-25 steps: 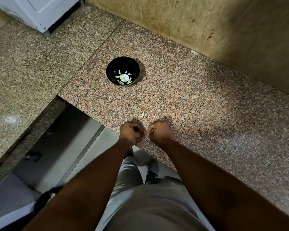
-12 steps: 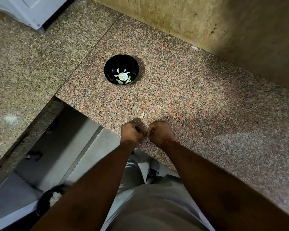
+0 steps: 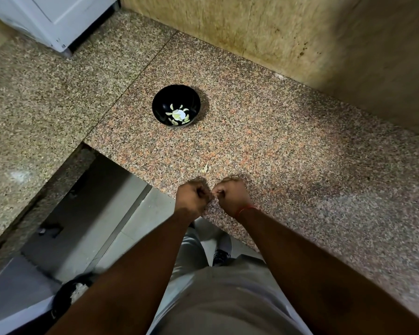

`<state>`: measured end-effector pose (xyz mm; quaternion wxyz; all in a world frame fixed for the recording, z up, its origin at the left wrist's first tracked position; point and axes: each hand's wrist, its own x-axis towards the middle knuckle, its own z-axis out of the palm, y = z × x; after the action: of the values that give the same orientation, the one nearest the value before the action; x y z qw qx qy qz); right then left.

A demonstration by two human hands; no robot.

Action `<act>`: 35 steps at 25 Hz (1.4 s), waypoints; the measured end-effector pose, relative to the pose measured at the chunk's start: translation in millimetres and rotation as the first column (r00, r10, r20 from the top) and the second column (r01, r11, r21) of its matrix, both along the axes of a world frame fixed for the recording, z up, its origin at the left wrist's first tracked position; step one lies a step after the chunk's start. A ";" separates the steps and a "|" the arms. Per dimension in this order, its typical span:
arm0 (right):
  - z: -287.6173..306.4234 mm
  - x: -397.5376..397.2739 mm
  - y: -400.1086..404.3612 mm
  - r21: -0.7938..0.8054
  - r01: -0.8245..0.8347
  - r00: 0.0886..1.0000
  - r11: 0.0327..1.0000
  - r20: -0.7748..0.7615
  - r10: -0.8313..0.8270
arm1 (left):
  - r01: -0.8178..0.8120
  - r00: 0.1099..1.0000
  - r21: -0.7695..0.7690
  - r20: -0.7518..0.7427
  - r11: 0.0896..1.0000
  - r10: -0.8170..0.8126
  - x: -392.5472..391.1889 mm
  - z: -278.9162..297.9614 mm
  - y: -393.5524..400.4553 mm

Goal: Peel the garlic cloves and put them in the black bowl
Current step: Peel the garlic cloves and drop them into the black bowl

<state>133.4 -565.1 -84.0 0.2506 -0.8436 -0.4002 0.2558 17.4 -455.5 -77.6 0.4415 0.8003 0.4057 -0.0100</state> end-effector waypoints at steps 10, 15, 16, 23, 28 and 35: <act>9.1 18.8 36.0 -0.311 0.122 0.973 0.943 -0.151 -0.176 | 0.048 0.999 0.132 -0.031 0.990 -0.044 2.3 -1.0 0.2; 12.8 26.2 52.1 -0.369 0.120 0.975 0.922 -0.130 -0.179 | 0.010 0.998 0.116 -0.066 0.993 -0.003 5.4 -1.1 1.8; 12.5 26.4 48.8 -0.340 0.101 0.974 0.935 -0.157 -0.162 | 0.013 0.998 0.124 -0.058 0.992 -0.006 5.1 -1.2 1.8; 5.4 7.5 2.0 -0.081 -0.112 0.989 0.990 0.083 0.119 | 0.056 0.998 0.096 0.026 0.994 -0.059 -0.7 -8.2 4.3; 4.2 4.1 4.7 -0.064 -0.044 0.999 0.997 -0.027 0.043 | 0.051 0.992 0.022 0.115 0.998 -0.053 -4.3 -2.8 3.8; 4.8 12.4 4.1 0.028 0.279 0.849 0.960 -0.475 -0.233 | -0.232 0.940 -0.524 0.098 0.819 0.328 3.4 15.2 5.2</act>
<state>145.7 -560.9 -79.2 0.4115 -0.7898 -0.2239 0.3961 20.8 -450.4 -62.4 0.6675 0.5852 0.4599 0.0232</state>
